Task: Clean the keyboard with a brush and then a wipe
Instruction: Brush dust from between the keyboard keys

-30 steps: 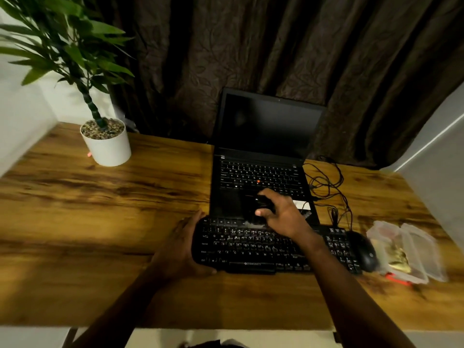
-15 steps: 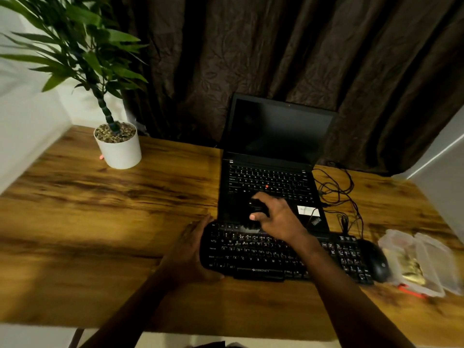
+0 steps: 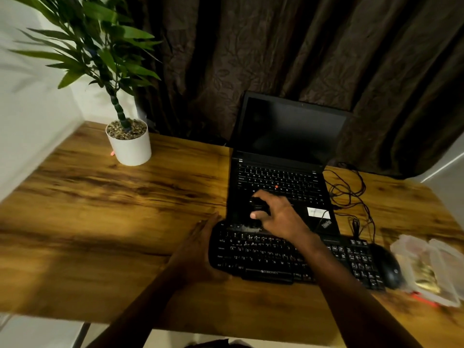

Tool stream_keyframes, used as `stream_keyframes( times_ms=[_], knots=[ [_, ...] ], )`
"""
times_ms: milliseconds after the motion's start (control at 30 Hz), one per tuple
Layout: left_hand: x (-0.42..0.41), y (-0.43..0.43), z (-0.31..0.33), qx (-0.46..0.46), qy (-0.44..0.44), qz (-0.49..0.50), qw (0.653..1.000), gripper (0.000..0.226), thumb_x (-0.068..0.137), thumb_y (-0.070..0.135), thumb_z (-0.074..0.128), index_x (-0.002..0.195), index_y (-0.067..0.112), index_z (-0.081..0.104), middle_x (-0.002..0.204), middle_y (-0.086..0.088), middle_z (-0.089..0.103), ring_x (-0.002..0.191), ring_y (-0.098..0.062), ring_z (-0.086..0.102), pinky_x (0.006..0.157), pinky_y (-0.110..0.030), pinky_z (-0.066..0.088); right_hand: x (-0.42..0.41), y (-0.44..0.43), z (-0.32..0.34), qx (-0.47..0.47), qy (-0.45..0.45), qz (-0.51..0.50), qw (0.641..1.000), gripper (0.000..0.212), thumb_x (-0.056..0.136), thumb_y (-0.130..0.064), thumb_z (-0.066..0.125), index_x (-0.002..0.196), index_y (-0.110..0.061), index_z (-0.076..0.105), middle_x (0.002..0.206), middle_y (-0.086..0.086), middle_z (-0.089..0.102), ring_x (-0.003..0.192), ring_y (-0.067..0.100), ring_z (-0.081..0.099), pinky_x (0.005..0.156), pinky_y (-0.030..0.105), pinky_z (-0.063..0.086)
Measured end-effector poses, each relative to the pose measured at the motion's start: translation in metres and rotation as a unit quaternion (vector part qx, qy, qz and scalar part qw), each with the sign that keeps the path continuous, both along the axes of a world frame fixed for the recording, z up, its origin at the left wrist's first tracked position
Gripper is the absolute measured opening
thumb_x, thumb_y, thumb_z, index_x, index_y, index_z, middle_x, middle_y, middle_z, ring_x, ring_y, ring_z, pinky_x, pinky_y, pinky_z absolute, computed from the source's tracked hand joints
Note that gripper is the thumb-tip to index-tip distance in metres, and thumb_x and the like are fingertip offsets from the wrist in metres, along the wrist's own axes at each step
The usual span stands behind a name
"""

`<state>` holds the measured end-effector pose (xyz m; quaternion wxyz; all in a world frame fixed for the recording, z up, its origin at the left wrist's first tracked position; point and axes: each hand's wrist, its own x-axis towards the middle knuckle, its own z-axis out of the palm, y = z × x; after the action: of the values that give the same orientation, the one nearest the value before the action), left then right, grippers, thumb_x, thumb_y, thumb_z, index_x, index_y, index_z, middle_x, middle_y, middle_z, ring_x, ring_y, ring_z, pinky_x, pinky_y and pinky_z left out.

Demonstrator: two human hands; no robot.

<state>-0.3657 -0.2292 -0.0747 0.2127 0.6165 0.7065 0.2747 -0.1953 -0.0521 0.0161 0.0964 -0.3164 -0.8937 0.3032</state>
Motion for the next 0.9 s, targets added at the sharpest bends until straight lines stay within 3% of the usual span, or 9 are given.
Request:
stream_keyframes(
  times_ms=[67,167,367,533,600,700,767,900],
  knots=[
    [0.0,-0.001,0.0,0.003,0.004,-0.001,1.0,0.142,0.047,0.076,0.077,0.157,0.018,0.01,0.162,0.009,0.015,0.144,-0.006,0.013,0.123,-0.032,0.014,-0.003,-0.003,0.002,0.022,-0.02,0.007,1.0,0.033,0.088,-0.021,0.07,0.112,-0.035,0.052,0.092,-0.007,0.066,0.085,0.013,0.065,0.075,0.042,0.059],
    [0.0,0.0,-0.003,0.008,0.021,-0.004,1.0,0.143,0.047,0.078,0.076,0.157,0.016,0.009,0.162,0.005,0.016,0.147,-0.016,0.018,0.123,-0.038,0.018,-0.02,-0.016,0.001,0.029,-0.02,0.026,0.999,0.034,0.088,-0.021,0.069,0.113,-0.034,0.051,0.093,-0.006,0.065,0.083,0.013,0.064,0.072,0.039,0.059],
    [0.002,-0.001,0.002,0.026,0.017,-0.007,0.999,0.141,0.046,0.076,0.077,0.152,0.031,-0.003,0.162,-0.002,0.018,0.147,-0.02,0.023,0.122,-0.042,0.021,-0.037,-0.027,-0.001,-0.038,0.058,0.002,0.998,0.029,0.089,-0.017,0.07,0.115,-0.024,0.059,0.094,-0.006,0.068,0.072,-0.001,0.063,0.061,0.015,0.051],
    [0.0,-0.001,-0.001,0.024,0.029,-0.019,0.999,0.138,0.049,0.076,0.076,0.152,0.029,-0.003,0.163,-0.005,0.016,0.148,-0.018,0.017,0.121,-0.046,0.022,-0.023,-0.014,0.001,-0.006,-0.01,0.007,1.0,0.035,0.088,-0.023,0.07,0.117,-0.033,0.053,0.095,-0.003,0.067,0.081,0.015,0.067,0.071,0.041,0.06],
    [0.001,-0.001,-0.001,0.022,0.036,-0.021,0.999,0.139,0.051,0.073,0.079,0.154,0.02,0.001,0.163,-0.003,0.014,0.146,-0.013,0.012,0.123,-0.043,0.018,-0.028,-0.017,0.001,0.034,-0.026,0.021,0.999,0.035,0.087,-0.026,0.069,0.115,-0.034,0.051,0.095,-0.001,0.067,0.086,0.02,0.065,0.074,0.044,0.058],
    [0.003,-0.002,0.003,0.022,0.028,-0.011,0.999,0.144,0.051,0.067,0.084,0.156,0.017,-0.003,0.164,-0.001,0.01,0.146,-0.011,0.011,0.123,-0.034,0.01,-0.041,-0.031,0.0,0.021,-0.001,0.044,0.999,0.028,0.087,-0.026,0.069,0.109,-0.032,0.053,0.089,-0.001,0.066,0.078,0.017,0.066,0.066,0.042,0.059],
    [0.003,-0.002,0.005,0.029,0.014,-0.004,0.999,0.146,0.049,0.066,0.085,0.156,0.02,-0.003,0.163,0.002,0.014,0.146,-0.013,0.017,0.122,-0.033,0.014,-0.044,-0.039,-0.001,-0.006,0.018,0.04,0.999,0.024,0.088,-0.023,0.07,0.107,-0.031,0.056,0.09,-0.002,0.067,0.075,0.011,0.066,0.064,0.037,0.059],
    [0.002,-0.002,0.003,0.008,-0.001,0.006,1.0,0.148,0.048,0.07,0.084,0.156,0.021,-0.004,0.162,0.004,0.017,0.146,-0.015,0.019,0.122,-0.033,0.018,-0.032,-0.035,0.006,-0.055,0.031,0.022,0.998,0.028,0.09,-0.015,0.069,0.116,-0.022,0.06,0.099,-0.004,0.068,0.062,-0.008,0.06,0.055,0.011,0.047]
  ],
)
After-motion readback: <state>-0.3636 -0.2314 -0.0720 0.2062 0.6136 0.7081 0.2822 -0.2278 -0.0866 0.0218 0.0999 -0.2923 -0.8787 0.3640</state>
